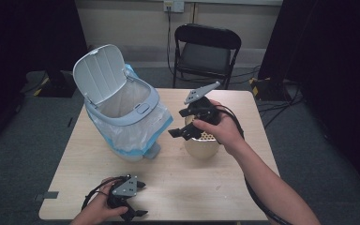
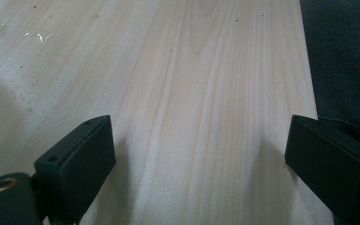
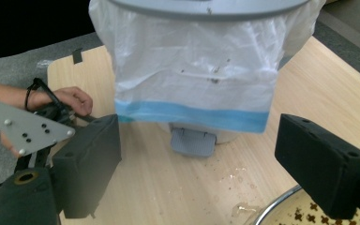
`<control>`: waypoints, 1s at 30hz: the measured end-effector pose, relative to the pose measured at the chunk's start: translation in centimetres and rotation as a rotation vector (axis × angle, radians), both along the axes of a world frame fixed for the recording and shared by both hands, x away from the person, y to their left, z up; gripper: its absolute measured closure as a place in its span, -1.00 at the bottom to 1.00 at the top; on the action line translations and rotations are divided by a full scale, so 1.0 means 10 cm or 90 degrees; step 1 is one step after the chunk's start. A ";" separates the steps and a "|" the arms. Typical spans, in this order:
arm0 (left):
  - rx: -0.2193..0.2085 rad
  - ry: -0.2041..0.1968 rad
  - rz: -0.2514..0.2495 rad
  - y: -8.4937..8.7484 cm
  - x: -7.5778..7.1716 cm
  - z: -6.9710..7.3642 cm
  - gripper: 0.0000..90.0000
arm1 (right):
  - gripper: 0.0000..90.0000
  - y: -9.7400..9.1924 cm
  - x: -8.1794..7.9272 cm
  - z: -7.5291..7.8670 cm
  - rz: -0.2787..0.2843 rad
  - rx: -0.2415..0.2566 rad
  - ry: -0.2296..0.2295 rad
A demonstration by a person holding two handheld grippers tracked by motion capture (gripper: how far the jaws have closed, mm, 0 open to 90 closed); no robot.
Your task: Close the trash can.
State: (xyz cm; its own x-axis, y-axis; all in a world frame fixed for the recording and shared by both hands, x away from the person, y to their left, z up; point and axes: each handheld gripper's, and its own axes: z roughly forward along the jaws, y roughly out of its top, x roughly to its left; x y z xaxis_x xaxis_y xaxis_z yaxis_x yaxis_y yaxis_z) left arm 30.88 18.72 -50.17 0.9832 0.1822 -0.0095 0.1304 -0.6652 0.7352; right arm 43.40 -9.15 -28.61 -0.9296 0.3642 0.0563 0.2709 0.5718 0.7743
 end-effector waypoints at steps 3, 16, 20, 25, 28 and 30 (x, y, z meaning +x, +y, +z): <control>0.000 0.000 -0.001 0.00 0.00 0.00 -0.82 | -0.68 -0.05 -0.04 -0.03 0.004 0.001 -0.001; 0.000 0.001 0.000 0.00 0.00 0.00 -0.82 | -0.68 -0.22 -0.17 -0.25 0.011 -0.002 0.010; 0.000 0.004 0.001 0.00 0.00 0.00 -0.82 | -0.68 -0.26 -0.20 -0.31 0.009 -0.003 0.015; 0.001 0.004 0.001 0.00 0.00 0.00 -0.82 | -0.68 -0.32 -0.22 -0.41 0.009 -0.005 0.021; -0.002 0.006 0.002 0.00 -0.01 0.00 -0.82 | -0.68 -0.34 -0.24 -0.47 0.008 -0.018 0.015; 0.001 0.004 0.001 0.00 0.00 0.00 -0.82 | -0.68 -0.36 -0.25 -0.51 0.010 -0.015 0.020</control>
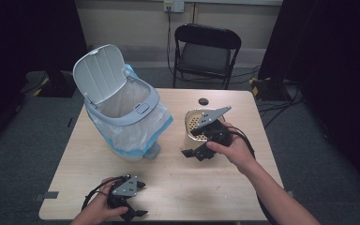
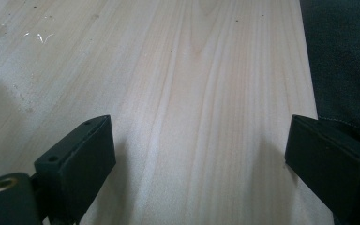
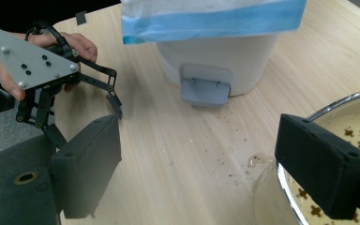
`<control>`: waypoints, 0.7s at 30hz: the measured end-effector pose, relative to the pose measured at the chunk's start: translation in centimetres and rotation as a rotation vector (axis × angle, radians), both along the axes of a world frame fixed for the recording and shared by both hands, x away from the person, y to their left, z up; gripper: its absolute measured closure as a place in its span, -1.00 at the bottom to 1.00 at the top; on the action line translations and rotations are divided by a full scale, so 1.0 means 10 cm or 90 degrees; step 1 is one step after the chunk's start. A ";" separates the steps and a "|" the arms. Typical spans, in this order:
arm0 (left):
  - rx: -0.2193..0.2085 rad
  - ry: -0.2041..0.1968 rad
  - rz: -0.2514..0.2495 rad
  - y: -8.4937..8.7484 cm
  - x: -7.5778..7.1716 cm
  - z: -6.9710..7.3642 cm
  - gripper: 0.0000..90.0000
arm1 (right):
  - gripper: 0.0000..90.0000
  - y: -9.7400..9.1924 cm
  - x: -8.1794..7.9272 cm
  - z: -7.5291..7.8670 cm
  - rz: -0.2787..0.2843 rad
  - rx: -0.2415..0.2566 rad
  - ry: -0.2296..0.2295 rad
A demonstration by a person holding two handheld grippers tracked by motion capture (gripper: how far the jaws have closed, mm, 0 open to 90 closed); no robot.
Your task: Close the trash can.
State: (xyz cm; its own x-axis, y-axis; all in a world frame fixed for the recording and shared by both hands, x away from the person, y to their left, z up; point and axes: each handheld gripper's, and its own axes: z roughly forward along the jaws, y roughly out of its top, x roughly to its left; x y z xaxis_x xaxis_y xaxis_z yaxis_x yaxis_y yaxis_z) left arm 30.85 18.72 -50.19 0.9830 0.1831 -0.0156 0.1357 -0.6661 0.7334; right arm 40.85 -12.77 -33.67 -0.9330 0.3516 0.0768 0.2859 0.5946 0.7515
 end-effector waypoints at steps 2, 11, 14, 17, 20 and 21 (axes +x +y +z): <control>0.000 0.000 0.000 0.00 0.00 0.00 -0.82 | -0.68 -0.02 -0.01 -0.03 0.000 0.000 0.006; -0.001 0.001 0.000 0.00 0.00 0.00 -0.82 | -0.68 -0.12 -0.07 -0.21 -0.002 0.001 0.012; -0.002 0.002 0.001 0.00 0.00 0.00 -0.82 | -0.68 -0.16 -0.09 -0.27 -0.001 0.005 0.019; -0.001 0.001 0.001 0.00 0.00 0.00 -0.82 | -0.68 -0.19 -0.10 -0.33 -0.003 0.008 0.025; -0.002 0.002 0.001 0.00 0.00 0.00 -0.82 | -0.68 -0.23 -0.12 -0.39 -0.006 0.008 0.026; -0.001 0.001 0.000 0.00 0.00 0.00 -0.82 | -0.68 -0.24 -0.13 -0.40 -0.006 0.008 0.025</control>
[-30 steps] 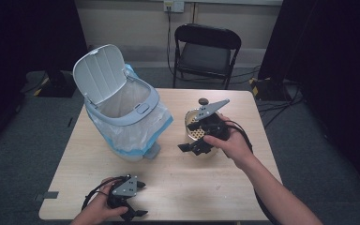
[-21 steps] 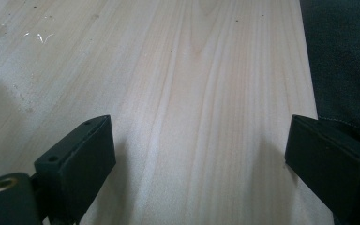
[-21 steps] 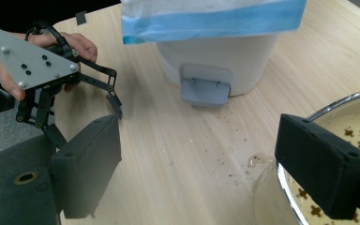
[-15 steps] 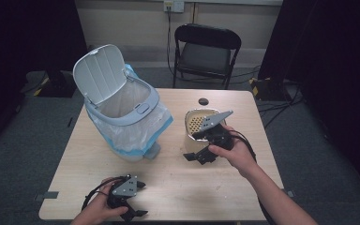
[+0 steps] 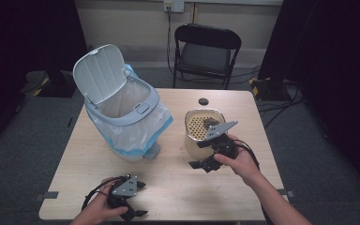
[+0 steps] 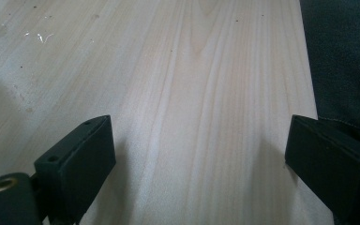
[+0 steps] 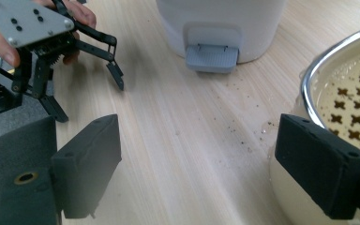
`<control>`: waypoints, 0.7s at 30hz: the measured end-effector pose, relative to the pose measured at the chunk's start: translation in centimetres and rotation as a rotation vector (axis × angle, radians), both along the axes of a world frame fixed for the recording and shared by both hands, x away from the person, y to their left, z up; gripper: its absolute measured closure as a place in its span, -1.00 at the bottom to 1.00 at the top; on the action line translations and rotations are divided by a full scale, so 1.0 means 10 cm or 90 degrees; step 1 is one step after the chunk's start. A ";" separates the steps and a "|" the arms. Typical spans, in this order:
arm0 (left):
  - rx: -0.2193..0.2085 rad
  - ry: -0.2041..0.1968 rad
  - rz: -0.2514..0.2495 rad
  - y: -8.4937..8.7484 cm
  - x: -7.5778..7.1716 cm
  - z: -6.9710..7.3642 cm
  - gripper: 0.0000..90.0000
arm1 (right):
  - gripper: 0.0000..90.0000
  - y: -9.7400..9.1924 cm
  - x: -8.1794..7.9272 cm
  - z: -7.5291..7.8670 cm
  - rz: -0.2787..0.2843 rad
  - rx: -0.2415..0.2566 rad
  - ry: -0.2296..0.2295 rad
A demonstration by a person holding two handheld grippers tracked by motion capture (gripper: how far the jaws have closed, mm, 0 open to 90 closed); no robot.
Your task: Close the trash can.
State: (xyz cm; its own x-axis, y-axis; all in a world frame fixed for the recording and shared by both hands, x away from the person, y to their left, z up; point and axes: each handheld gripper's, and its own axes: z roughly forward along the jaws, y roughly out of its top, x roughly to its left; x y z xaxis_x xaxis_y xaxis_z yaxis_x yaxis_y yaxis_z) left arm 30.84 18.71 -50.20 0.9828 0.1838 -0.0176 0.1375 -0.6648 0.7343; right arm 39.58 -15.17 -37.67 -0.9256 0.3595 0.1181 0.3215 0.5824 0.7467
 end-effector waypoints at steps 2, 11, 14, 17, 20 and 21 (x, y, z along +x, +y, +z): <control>-0.001 0.000 0.001 0.00 0.00 0.00 -0.82 | -0.68 -0.02 -0.02 -0.03 -0.002 -0.002 -0.001; -0.001 0.002 -0.001 0.00 0.00 0.00 -0.84 | -0.68 -0.11 -0.08 -0.22 0.001 -0.004 0.009; 0.000 0.002 0.001 -0.01 -0.01 0.00 -0.84 | -0.68 -0.13 -0.10 -0.27 0.001 -0.001 0.011; 0.000 0.002 0.006 -0.01 -0.01 0.00 -0.85 | -0.68 -0.15 -0.13 -0.31 0.006 -0.003 0.010; 0.003 0.002 0.013 -0.01 -0.02 0.00 -0.85 | -0.68 -0.17 -0.17 -0.39 0.013 -0.004 0.011; 0.001 0.005 0.014 -0.01 -0.02 0.00 -0.85 | -0.68 -0.18 -0.19 -0.43 0.013 -0.006 0.010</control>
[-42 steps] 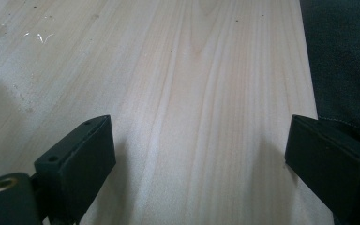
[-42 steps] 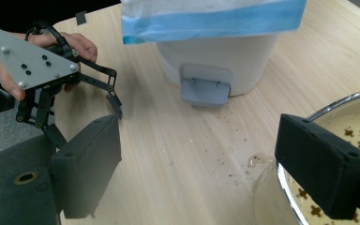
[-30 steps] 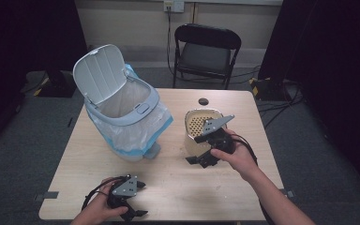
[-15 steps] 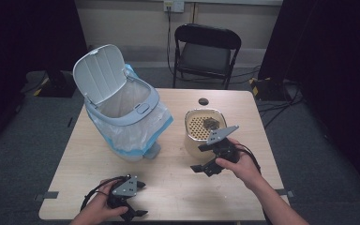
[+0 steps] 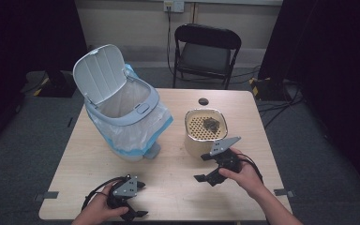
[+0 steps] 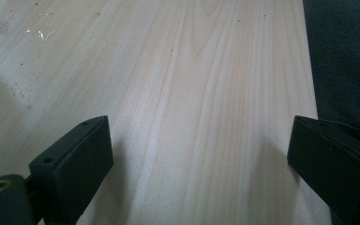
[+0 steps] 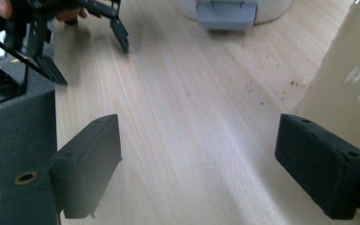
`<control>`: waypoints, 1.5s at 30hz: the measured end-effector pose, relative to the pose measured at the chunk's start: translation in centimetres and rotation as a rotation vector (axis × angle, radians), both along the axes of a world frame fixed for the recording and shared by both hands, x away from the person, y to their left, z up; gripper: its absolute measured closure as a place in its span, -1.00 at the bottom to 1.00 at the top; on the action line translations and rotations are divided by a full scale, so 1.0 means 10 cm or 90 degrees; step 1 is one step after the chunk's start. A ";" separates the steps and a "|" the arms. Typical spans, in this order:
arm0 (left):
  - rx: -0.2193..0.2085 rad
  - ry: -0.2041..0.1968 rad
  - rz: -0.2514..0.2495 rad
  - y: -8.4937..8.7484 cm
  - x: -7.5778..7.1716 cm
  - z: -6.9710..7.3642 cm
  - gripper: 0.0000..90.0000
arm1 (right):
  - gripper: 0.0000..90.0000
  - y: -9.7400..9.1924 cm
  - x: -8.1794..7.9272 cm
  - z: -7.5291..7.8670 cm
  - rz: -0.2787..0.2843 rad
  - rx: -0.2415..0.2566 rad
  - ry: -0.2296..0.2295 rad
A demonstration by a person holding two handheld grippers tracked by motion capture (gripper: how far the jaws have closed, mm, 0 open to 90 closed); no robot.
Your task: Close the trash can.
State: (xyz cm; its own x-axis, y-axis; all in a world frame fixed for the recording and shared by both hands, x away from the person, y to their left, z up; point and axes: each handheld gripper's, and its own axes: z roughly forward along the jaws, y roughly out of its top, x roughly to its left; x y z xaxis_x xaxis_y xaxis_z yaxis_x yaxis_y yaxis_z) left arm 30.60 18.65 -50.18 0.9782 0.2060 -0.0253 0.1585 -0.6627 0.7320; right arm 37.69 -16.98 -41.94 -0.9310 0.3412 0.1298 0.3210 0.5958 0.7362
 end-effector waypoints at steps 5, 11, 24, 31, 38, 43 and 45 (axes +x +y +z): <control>0.003 0.019 0.022 0.07 0.01 0.05 -0.62 | -0.68 -0.08 -0.06 -0.23 0.000 -0.010 0.004; 0.006 0.034 0.047 0.16 0.03 0.08 -0.64 | -0.68 -0.14 -0.09 -0.44 -0.003 -0.015 0.010; -0.038 0.049 0.114 0.48 0.08 0.30 -0.64 | -0.68 -0.17 -0.15 -0.68 0.010 -0.026 -0.017; -0.033 0.037 0.150 0.72 0.12 0.47 -0.64 | -0.68 -0.20 -0.18 -0.75 0.015 -0.035 -0.034; -0.041 0.039 0.186 0.94 0.20 0.63 -0.64 | -0.68 -0.22 -0.19 -0.79 0.016 -0.029 -0.046; -0.037 0.029 0.208 1.11 0.27 0.75 -0.64 | -0.69 -0.21 -0.26 -0.81 0.011 -0.038 -0.076; -0.033 0.025 0.218 1.18 0.30 0.81 -0.64 | -0.69 -0.21 -0.26 -0.81 0.011 -0.038 -0.076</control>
State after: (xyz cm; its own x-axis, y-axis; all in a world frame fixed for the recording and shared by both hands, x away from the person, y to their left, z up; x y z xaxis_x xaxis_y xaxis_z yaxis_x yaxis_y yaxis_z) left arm 33.59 30.42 -42.09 0.8509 0.5190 -0.0812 0.3941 -0.5284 0.7520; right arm 35.12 -19.07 -50.03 -0.9445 0.3286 -0.0022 0.2225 0.6443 0.7317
